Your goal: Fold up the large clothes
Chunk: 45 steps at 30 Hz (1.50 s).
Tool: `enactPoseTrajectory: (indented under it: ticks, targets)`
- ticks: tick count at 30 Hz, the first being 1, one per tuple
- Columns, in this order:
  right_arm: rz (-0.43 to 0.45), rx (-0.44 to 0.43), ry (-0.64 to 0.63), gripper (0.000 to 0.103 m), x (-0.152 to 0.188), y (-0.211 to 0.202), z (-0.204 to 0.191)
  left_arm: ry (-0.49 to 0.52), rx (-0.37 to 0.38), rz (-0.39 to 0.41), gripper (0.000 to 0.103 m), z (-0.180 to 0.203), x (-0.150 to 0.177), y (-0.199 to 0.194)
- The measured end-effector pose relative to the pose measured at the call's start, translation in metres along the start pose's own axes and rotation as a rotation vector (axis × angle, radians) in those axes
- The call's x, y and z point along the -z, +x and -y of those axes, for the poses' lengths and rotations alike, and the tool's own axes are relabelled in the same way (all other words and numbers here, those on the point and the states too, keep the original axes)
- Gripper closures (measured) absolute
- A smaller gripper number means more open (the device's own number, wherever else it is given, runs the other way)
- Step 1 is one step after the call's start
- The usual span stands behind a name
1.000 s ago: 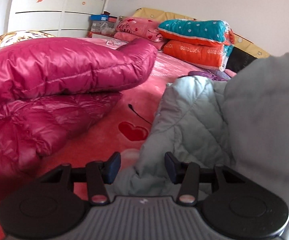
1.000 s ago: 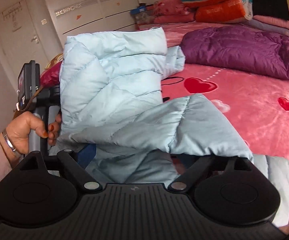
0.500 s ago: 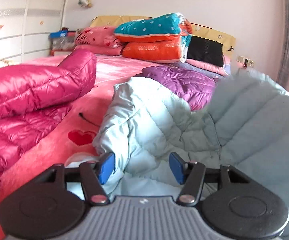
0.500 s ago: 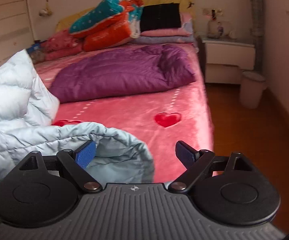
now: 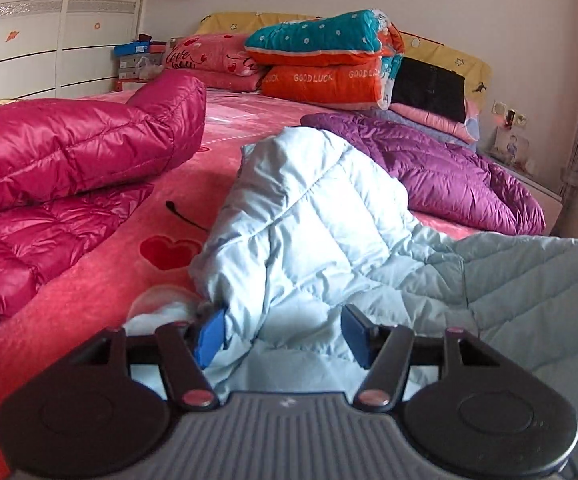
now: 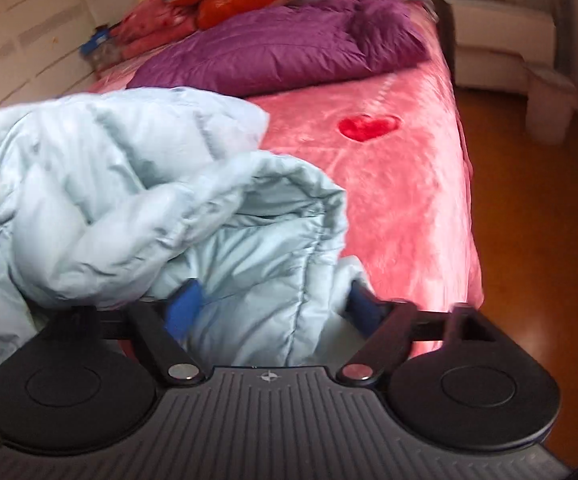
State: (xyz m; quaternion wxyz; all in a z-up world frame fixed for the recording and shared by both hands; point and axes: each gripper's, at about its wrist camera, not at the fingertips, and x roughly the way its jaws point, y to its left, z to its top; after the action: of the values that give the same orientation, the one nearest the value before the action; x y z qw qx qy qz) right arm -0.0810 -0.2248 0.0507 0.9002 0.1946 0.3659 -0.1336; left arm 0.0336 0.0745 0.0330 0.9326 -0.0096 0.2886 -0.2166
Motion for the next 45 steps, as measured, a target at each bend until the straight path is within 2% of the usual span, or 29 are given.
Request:
enactPoseTrajectory:
  ticks: [1, 2, 3, 5, 10, 12, 14, 16, 18, 19, 20, 21, 22, 25, 32, 36, 39, 43, 45]
  targets:
    - [-0.001, 0.01, -0.018, 0.049, -0.001, 0.0, -0.002, 0.0, 0.0, -0.001, 0.042, 0.0, 0.0, 0.0]
    - [0.001, 0.016, -0.018, 0.063, -0.003, -0.001, -0.001, -0.001, 0.001, -0.001, 0.042, 0.0, 0.0, 0.0]
    - [0.008, 0.024, -0.012, 0.071, -0.005, -0.004, 0.002, -0.003, 0.001, 0.0, 0.042, 0.0, -0.001, 0.0]
    - [0.046, 0.08, -0.013, 0.078, -0.019, -0.009, 0.009, -0.006, 0.003, 0.002, 0.042, -0.001, -0.001, 0.0]
    - [0.142, 0.304, 0.056, 0.082, -0.041, -0.031, 0.051, -0.002, 0.005, 0.007, 0.042, 0.0, -0.001, -0.002]
    - [0.17, 0.461, 0.051, 0.082, -0.045, -0.038, 0.071, -0.001, 0.005, 0.005, 0.042, 0.0, 0.0, -0.003]
    - [0.151, 0.622, 0.039, 0.082, -0.045, -0.038, 0.094, 0.0, 0.005, 0.006, 0.042, 0.0, 0.0, -0.005]
    - [0.131, 0.707, 0.093, 0.08, -0.041, -0.041, 0.121, 0.004, 0.001, 0.01, 0.042, 0.001, 0.001, -0.008]
    - [0.105, 0.768, 0.148, 0.068, -0.034, -0.041, 0.145, 0.011, -0.004, 0.014, 0.042, 0.001, 0.002, -0.014]
    - [0.093, 0.783, 0.175, 0.065, -0.03, -0.041, 0.157, 0.014, -0.009, 0.02, 0.042, 0.001, 0.002, -0.018]
    - [0.081, 0.787, 0.192, 0.054, -0.027, -0.042, 0.163, 0.014, -0.013, 0.029, 0.042, 0.001, 0.002, -0.023]
    - [0.074, 0.795, 0.201, 0.034, -0.025, -0.043, 0.165, 0.01, -0.017, 0.038, 0.042, -0.001, 0.001, -0.029]
    - [0.07, 0.805, 0.202, 0.03, -0.024, -0.044, 0.166, 0.002, -0.021, 0.048, 0.042, -0.004, 0.001, -0.036]
    - [0.051, 0.798, 0.173, 0.002, -0.02, -0.045, 0.161, -0.039, -0.025, 0.064, 0.042, -0.016, 0.0, -0.056]
    - [-0.038, 0.746, 0.083, 0.0, -0.025, -0.06, 0.155, -0.137, -0.101, 0.045, 0.042, -0.059, 0.017, -0.101]
    - [-0.072, 0.658, 0.12, 0.0, -0.027, -0.074, 0.157, -0.243, -0.109, 0.001, 0.042, -0.087, 0.03, -0.115]
    - [-0.096, 0.562, 0.167, 0.0, -0.026, -0.09, 0.154, -0.295, -0.1, -0.036, 0.042, -0.097, 0.04, -0.119]
    - [-0.065, 0.428, 0.23, 0.0, -0.021, -0.119, 0.141, -0.305, -0.079, -0.085, 0.042, -0.101, 0.05, -0.121]
    - [-0.024, 0.281, 0.262, 0.0, -0.017, -0.132, 0.131, -0.296, -0.085, -0.119, 0.042, -0.101, 0.055, -0.118]
